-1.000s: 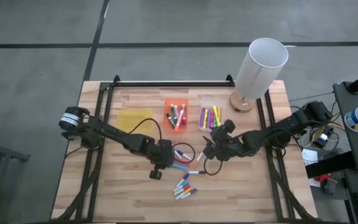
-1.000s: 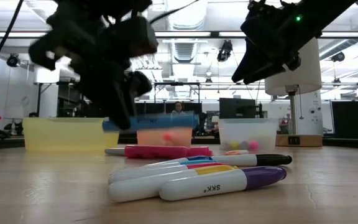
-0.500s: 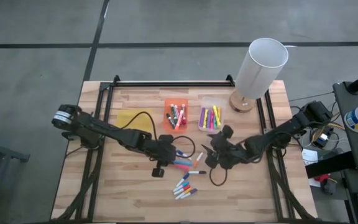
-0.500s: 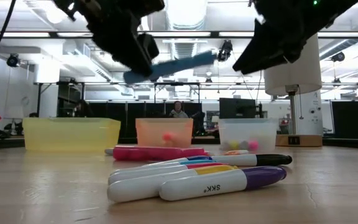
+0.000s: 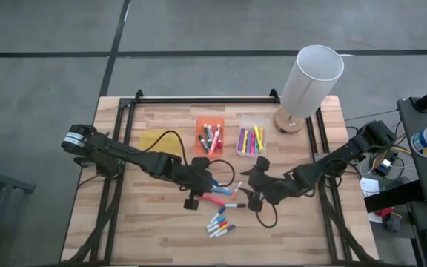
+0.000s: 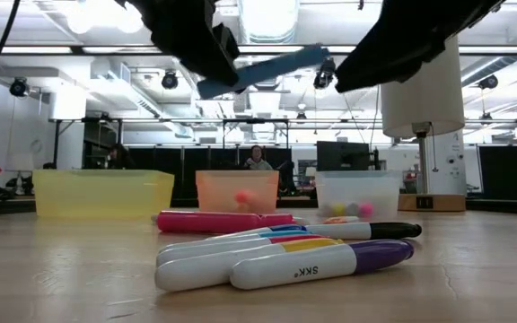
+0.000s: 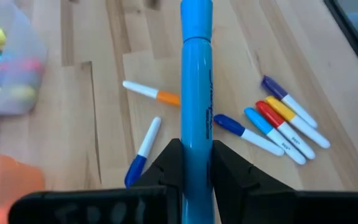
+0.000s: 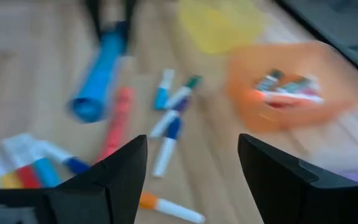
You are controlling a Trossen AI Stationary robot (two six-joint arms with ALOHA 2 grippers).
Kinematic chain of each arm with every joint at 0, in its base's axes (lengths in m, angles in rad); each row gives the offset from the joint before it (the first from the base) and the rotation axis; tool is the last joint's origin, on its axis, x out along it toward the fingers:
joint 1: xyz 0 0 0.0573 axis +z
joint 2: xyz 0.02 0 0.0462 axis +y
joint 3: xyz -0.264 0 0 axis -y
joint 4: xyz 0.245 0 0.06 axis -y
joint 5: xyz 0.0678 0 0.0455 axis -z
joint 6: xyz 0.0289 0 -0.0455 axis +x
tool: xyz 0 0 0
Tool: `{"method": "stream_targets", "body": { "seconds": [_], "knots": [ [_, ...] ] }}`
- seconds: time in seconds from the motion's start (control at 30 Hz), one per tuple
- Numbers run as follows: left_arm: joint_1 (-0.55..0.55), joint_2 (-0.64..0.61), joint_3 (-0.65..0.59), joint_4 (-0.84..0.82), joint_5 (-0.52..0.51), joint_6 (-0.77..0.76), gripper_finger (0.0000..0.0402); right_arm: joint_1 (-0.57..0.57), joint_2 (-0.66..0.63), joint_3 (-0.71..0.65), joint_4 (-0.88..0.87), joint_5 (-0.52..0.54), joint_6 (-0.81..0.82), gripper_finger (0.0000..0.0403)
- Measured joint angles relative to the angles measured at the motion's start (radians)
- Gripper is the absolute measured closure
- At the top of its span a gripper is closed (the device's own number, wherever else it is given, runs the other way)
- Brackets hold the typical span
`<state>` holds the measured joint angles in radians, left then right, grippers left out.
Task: Pick & Place Markers
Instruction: Put the blue highlighter into the transparent bin
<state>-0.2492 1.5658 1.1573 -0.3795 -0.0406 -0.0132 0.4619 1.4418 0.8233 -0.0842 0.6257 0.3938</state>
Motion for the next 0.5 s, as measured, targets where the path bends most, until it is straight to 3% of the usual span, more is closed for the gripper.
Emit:
{"method": "stream_targets", "body": {
  "seconds": [0.23, 0.5],
  "knots": [
    [0.0, 0.0, 0.017, -0.007, -0.001, 0.019, 0.0353, 0.025, 0.0, -0.015, 0.136, -0.06, -0.136, 0.0156],
    [0.002, 0.0, 0.023, 0.0, -0.003, 0.018, 0.0353, 0.022, 0.011, -0.02, 0.215, -0.171, -0.133, 0.0156]
  ]
}}
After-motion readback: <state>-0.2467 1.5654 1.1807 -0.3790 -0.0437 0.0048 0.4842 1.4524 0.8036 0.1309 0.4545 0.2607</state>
